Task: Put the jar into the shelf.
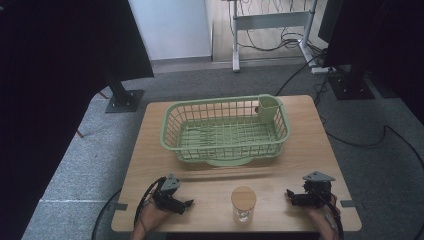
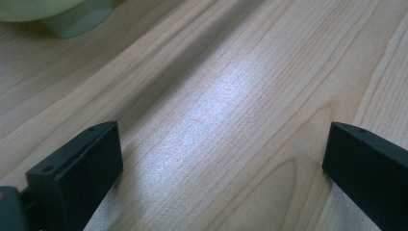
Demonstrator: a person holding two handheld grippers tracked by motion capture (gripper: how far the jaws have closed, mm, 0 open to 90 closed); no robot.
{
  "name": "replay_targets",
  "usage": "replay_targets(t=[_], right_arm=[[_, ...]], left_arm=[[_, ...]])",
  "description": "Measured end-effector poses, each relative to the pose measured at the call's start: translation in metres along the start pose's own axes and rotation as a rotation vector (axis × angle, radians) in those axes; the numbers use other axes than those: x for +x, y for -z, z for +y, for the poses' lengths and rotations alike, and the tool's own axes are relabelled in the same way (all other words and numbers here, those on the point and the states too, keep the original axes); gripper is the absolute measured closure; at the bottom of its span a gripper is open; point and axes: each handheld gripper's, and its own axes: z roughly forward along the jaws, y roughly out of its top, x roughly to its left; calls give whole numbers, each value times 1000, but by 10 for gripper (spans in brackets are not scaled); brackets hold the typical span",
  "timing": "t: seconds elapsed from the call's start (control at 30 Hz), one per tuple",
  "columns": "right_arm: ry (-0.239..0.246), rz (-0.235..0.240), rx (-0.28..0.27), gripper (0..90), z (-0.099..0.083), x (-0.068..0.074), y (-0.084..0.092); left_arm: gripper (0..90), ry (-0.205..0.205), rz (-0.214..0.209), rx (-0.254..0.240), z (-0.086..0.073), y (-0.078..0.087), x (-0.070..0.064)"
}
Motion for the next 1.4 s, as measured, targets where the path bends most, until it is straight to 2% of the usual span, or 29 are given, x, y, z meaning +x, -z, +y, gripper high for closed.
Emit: replay_targets(t=[0.57, 0.77, 1.0, 1.17, 1.4], right_arm=[[-2, -1, 0, 0, 0, 0, 0], [-2, -1, 0, 0, 0, 0, 0], [-2, -1, -1, 0, 0, 0, 0], [-2, -1, -1, 0, 0, 0, 0], [-3, -1, -1, 0, 0, 0, 0]], left_arm=[[40, -25, -14, -16, 0, 2, 2], [46, -29, -26, -39, 0, 5, 1], [51, -50, -37, -68, 2, 10, -6], [50, -64, -42, -67, 2, 11, -9], [42, -70, -46, -85, 3, 16, -14]])
